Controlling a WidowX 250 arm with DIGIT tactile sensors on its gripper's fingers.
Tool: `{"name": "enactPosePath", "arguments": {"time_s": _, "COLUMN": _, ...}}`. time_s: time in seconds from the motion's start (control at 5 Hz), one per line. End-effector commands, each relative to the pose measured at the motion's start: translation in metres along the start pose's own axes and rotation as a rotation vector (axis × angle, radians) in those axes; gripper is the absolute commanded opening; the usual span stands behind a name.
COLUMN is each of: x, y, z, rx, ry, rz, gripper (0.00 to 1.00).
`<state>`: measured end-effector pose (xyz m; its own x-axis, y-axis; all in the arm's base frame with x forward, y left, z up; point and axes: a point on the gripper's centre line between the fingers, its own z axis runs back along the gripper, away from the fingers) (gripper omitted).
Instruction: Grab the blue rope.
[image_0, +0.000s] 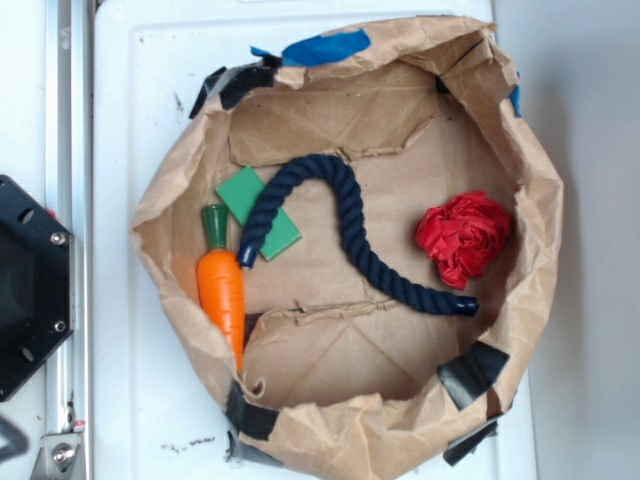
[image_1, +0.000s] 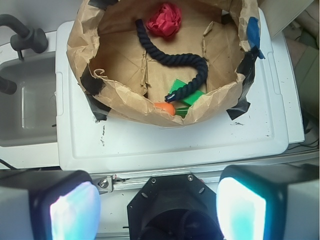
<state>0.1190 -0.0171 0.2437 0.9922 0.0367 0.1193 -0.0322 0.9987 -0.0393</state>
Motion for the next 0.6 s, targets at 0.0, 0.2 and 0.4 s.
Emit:
{"name": "enactPosePath", "arguments": {"time_s": 0.0, "x": 0.0, "y": 0.0, "z": 0.0, "rx": 0.0, "ry": 0.0, "rz": 0.0, "gripper": 1.0}}
{"name": "enactPosePath", "arguments": {"time_s": 0.2, "x": 0.046, "y": 0.009, "z": -0.009, "rx": 0.032, "ry": 0.004, "rz": 0.038, "gripper": 1.0}}
{"name": "enactPosePath", "arguments": {"time_s": 0.4, "x": 0.084, "y": 0.02, "z": -0.018, "rx": 0.055, "ry": 0.003, "rz": 0.023, "gripper": 1.0}}
